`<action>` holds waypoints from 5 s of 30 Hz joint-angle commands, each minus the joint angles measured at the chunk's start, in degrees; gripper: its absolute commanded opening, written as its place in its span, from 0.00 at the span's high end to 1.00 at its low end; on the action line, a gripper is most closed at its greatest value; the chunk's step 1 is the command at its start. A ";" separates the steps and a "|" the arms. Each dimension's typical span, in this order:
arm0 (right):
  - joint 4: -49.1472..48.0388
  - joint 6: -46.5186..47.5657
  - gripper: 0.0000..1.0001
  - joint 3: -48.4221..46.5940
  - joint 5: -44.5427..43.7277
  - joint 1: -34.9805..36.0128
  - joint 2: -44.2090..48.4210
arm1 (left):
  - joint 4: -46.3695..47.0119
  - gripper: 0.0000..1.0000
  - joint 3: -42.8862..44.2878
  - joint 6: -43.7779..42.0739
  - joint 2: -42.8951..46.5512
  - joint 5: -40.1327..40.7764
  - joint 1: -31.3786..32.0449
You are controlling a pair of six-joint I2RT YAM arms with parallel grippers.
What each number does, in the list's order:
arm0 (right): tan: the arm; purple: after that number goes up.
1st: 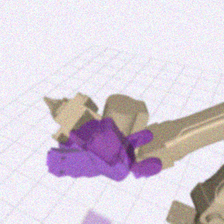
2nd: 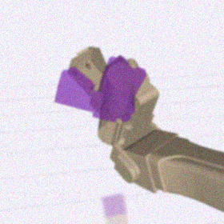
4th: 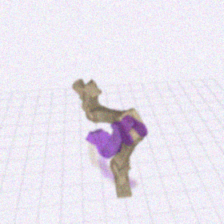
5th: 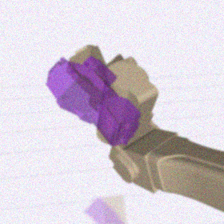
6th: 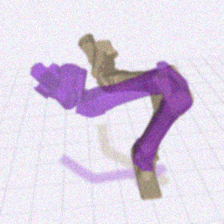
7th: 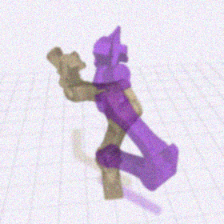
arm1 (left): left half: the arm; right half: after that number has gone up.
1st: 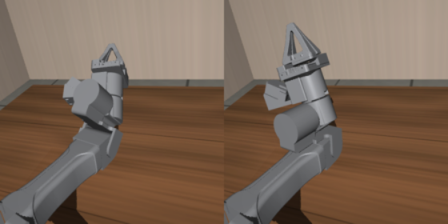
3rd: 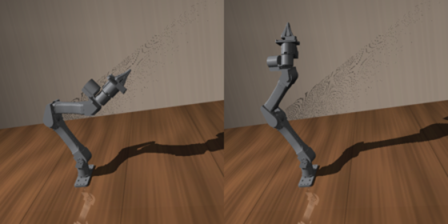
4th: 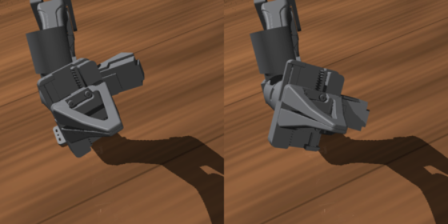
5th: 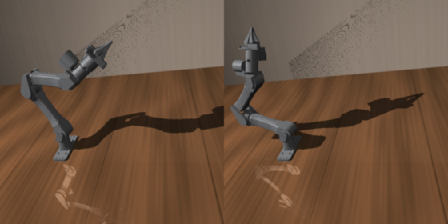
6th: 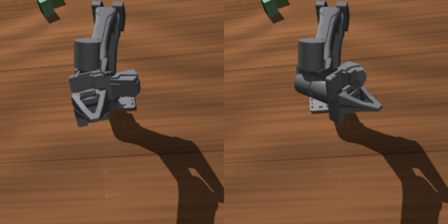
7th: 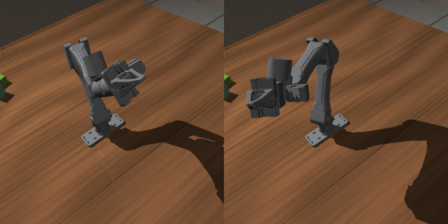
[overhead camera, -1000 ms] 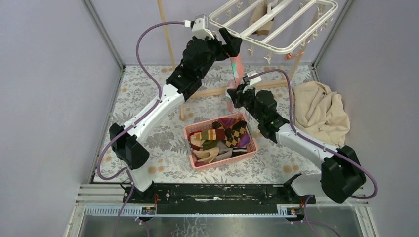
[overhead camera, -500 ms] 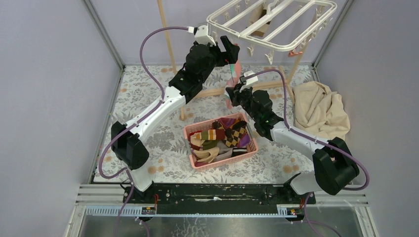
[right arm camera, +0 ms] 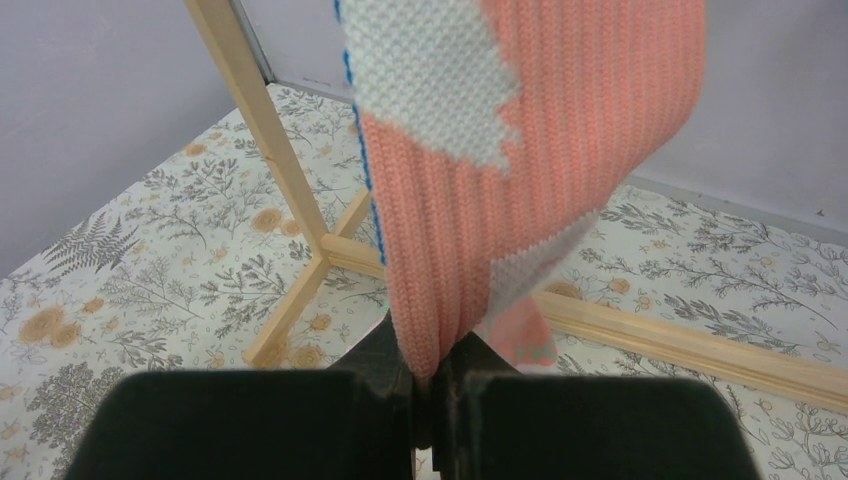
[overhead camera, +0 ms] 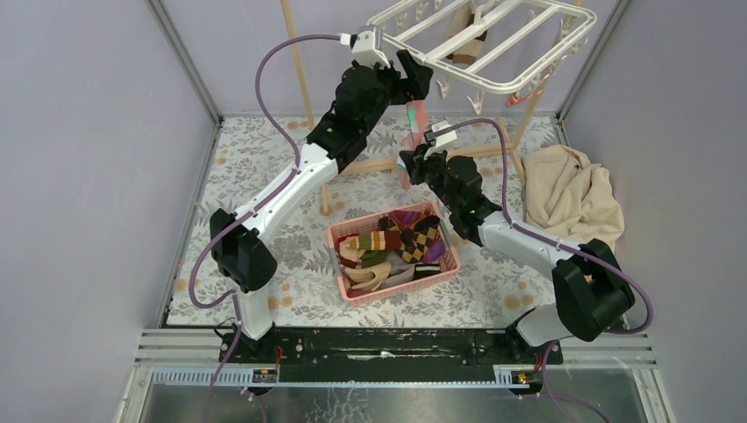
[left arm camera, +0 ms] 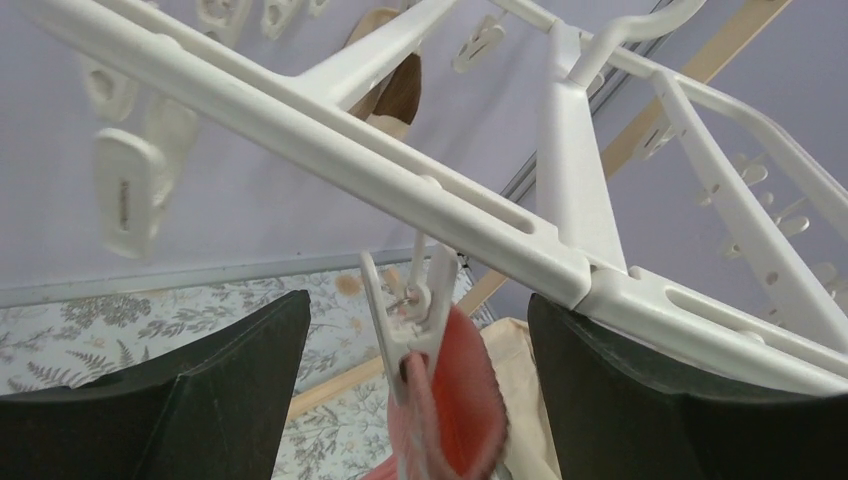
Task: Remove the socks clipped to the hanger
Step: Remove the sock from the hanger, then place the sock in the bin.
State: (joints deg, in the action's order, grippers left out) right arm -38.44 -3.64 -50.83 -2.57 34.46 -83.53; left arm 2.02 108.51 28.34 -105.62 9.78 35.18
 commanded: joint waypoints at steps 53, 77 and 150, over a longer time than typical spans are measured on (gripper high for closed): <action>-0.63 2.50 1.00 0.28 -0.02 1.12 4.09 | 11.47 0.70 2.61 2.68 -3.12 0.89 -1.69; 17.90 -7.72 1.00 9.66 18.02 4.11 22.05 | 11.62 0.35 -2.81 1.85 -0.39 -2.32 -2.14; 7.88 -19.74 0.24 -0.11 -1.85 -36.44 -3.80 | 7.39 0.01 -48.10 5.62 20.36 -3.01 -14.91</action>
State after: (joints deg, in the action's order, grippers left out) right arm -18.41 -21.45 -44.60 -7.31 -0.05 -80.27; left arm 4.23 61.14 32.91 -83.57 9.37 20.99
